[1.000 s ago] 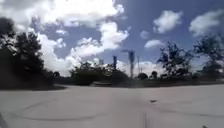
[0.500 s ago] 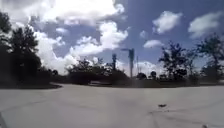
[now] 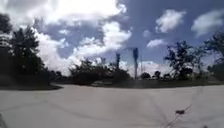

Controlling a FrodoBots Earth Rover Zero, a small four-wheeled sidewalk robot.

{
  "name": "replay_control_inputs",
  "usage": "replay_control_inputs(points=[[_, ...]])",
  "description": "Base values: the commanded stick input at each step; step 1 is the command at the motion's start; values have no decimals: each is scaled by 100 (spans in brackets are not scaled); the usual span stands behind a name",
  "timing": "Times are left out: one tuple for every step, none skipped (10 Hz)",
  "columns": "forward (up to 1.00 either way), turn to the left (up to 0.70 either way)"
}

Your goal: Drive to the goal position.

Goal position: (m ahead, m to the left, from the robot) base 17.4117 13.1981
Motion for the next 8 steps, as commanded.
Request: replay_control_inputs(points=[[100, 40], [100, 40], [100, 40], [100, 40], [100, 40], [100, 40], [100, 40], [100, 24]])
